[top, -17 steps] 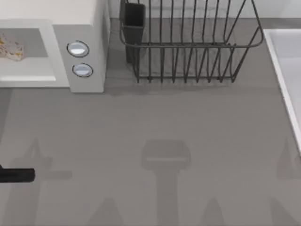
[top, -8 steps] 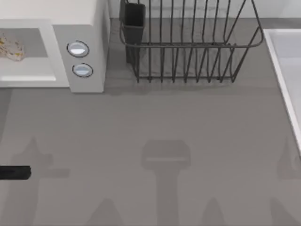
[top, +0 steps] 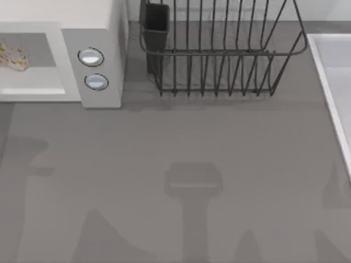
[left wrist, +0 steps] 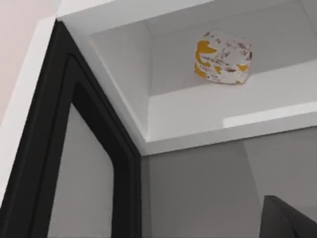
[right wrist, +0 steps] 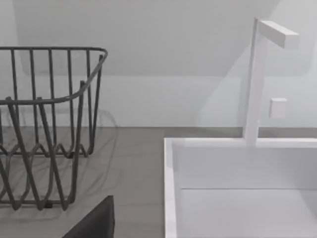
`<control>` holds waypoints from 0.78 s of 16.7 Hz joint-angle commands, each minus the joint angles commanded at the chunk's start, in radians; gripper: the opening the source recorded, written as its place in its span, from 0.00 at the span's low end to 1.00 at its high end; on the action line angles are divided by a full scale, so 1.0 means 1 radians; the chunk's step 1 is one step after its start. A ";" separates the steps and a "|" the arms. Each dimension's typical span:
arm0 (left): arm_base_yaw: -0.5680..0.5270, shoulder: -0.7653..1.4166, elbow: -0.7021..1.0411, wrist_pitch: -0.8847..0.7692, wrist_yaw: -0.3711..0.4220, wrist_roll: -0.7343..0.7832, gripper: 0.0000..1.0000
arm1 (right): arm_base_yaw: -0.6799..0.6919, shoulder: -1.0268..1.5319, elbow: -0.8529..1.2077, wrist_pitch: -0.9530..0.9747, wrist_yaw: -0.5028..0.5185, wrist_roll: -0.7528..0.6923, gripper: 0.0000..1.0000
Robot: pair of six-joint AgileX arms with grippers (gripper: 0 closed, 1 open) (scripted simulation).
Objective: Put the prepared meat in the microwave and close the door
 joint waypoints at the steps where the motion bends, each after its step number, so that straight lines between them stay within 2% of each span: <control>1: 0.074 0.093 0.075 -0.044 0.054 0.050 0.00 | 0.000 0.000 0.000 0.000 0.000 0.000 1.00; 8: 0.576 0.721 0.570 -0.333 0.424 0.377 0.00 | 0.000 0.000 0.000 0.000 0.000 0.000 1.00; 13: 0.813 1.014 0.795 -0.465 0.600 0.524 0.00 | 0.000 0.000 0.000 0.000 0.000 0.000 1.00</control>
